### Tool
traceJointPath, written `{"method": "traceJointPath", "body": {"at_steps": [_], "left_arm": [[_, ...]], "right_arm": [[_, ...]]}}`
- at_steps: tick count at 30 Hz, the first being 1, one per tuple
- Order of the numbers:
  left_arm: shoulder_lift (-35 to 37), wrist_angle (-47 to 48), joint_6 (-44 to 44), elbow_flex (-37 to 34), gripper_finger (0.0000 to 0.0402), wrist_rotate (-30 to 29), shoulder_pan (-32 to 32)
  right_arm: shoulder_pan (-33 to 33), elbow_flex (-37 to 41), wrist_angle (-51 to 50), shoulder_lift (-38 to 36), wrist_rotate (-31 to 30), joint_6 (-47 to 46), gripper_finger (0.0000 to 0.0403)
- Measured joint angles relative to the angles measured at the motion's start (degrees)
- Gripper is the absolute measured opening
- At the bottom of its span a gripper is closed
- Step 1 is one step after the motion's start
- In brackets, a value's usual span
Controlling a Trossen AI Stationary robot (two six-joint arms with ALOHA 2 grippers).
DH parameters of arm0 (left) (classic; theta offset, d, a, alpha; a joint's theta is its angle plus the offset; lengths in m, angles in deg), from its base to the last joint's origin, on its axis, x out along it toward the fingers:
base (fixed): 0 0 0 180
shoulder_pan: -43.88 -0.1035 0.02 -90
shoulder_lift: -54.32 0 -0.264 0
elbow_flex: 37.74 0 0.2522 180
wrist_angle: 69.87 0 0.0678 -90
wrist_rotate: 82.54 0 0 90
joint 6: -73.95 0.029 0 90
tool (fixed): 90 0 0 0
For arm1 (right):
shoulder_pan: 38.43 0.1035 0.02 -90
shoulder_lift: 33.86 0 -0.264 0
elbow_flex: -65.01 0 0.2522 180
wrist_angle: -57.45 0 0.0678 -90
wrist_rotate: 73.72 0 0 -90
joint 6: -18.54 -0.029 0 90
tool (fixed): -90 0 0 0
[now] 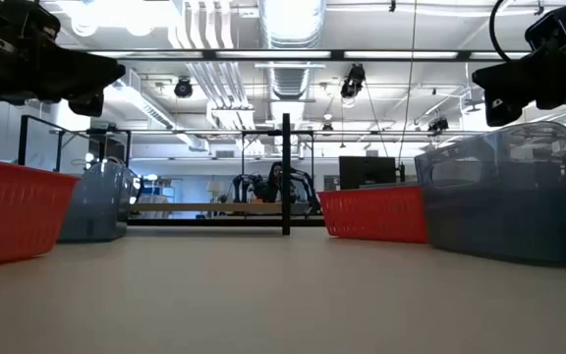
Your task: Stack baskets on shelf by color
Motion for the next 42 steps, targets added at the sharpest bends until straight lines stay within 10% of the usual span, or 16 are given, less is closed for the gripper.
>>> {"method": "traceJointPath", "body": {"at_steps": [42], "left_arm": [[-0.01,-5.07,-0.04,-0.02,0.0067,-0.06,0.0]], "right_arm": [[0.0,0.01,0.0,0.02,0.0,0.01,0.0009]]}}
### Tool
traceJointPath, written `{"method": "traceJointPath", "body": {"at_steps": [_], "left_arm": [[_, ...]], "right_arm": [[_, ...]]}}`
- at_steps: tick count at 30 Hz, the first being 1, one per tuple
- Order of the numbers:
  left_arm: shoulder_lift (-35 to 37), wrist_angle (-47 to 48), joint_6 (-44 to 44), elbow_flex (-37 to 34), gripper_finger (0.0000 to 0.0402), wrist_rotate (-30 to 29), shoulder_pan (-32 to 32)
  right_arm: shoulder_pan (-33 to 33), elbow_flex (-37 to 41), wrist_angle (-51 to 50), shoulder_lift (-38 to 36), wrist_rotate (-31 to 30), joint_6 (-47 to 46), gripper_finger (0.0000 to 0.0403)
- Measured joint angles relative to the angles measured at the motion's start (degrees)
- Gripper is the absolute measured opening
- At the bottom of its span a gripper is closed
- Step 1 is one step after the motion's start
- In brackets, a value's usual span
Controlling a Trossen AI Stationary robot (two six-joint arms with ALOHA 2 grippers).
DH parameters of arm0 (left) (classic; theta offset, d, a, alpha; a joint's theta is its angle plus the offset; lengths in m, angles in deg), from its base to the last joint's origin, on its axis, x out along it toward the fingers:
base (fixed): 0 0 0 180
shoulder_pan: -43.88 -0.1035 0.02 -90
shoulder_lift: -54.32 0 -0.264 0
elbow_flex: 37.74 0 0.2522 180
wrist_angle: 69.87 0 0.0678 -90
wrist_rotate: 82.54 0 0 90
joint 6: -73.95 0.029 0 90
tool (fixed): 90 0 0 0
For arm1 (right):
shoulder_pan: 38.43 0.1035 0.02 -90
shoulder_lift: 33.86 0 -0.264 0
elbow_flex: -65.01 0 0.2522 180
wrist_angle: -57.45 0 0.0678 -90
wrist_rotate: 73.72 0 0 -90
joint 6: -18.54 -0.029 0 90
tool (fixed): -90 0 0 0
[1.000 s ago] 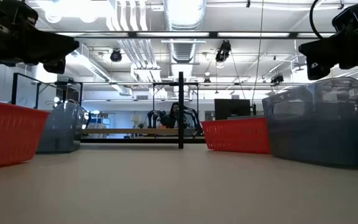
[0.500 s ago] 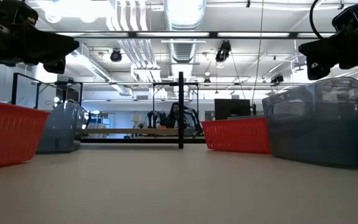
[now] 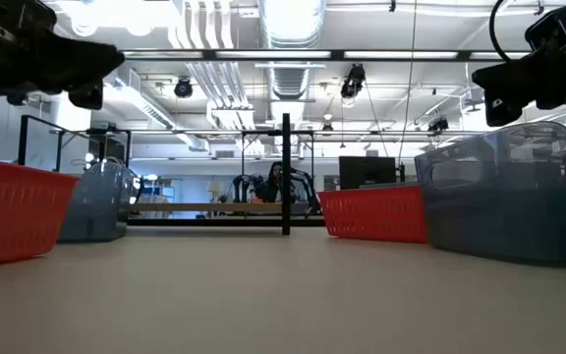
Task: Stack baskets on shelf by color
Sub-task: Put the middle black bin on the shelf
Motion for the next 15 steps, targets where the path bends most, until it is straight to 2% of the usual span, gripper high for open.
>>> {"method": "traceJointPath", "body": {"at_steps": [3,6,9,11,15], "left_arm": [[0.02,-6.09,-0.57,0.0,0.0067,0.01,0.0],[-0.11,-11.36,-6.15,0.0,0.0067,1.21,0.05],[-1.32,-15.8,-4.79,0.0,0.0067,4.88,0.04],[-2.93,-15.88,-2.91,0.3,0.0067,6.79,0.08],[-9.27,-6.83,-2.5,4.16,0.0067,2.83,0.11]], "right_arm": [[0.0,-0.01,0.0,0.0,0.0,-0.01,0.0009],[0.02,0.01,0.0,0.0,-0.01,-0.01,0.0009],[0.02,0.01,0.0,0.0,0.01,0.01,0.0009],[0.01,-0.01,0.0,0.0,-0.01,-0.01,0.0009],[0.0,0.01,0.0,0.0,-0.01,-0.01,0.0009]]}}
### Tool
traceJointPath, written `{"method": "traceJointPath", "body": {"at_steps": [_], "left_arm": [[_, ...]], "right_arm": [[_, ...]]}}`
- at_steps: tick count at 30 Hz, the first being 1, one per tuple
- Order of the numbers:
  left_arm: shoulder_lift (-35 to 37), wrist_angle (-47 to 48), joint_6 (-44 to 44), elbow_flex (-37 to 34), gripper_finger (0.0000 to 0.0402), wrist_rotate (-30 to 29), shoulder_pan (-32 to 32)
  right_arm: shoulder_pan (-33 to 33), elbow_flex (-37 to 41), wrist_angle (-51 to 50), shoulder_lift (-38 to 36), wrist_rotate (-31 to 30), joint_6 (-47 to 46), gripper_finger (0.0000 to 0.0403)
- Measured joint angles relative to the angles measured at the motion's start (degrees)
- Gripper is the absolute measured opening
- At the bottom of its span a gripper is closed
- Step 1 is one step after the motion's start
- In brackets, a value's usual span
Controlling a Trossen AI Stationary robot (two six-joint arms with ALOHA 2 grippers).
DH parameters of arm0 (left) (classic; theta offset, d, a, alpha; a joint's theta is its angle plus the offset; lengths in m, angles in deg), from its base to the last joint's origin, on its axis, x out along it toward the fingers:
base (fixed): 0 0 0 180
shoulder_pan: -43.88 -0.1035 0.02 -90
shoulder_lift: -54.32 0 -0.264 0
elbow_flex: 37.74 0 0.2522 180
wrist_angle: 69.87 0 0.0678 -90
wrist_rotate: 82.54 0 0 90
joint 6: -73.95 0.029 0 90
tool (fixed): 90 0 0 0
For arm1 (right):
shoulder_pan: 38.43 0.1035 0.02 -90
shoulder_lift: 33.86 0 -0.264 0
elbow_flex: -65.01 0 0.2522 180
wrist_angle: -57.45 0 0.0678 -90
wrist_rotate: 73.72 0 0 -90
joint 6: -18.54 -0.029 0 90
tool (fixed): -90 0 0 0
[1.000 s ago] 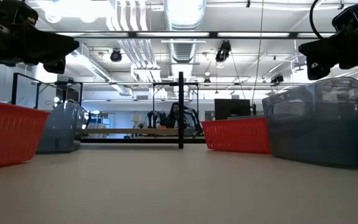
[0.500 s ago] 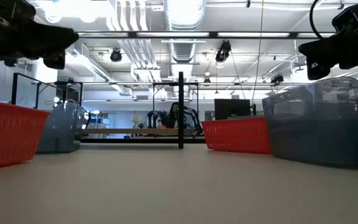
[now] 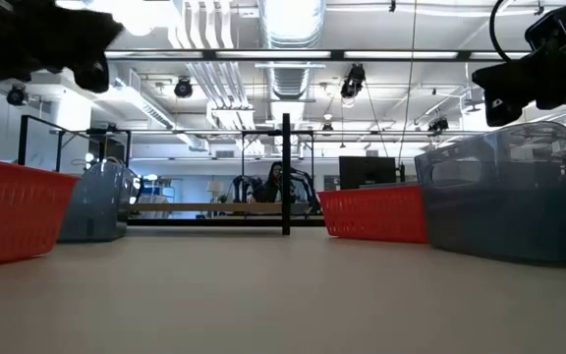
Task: Stack baskets on shelf by color
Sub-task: Put the middle black bin on the shelf
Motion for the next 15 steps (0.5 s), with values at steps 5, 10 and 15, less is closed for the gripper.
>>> {"method": "traceJointPath", "body": {"at_steps": [5,10,15], "left_arm": [[-10.15,21.53,-0.55,10.39,0.0067,-6.22,0.0],[-21.87,45.16,-3.54,23.85,0.0068,-6.49,0.34],[-33.74,61.85,-7.68,34.42,0.0086,-6.23,2.67]], "right_arm": [[0.0,0.0,0.0,-0.02,0.02,0.02,0.0009],[0.02,-0.01,0.0,-0.02,0.02,0.02,0.0009],[0.0,-0.01,0.01,-0.02,0.01,0.02,0.0009]]}}
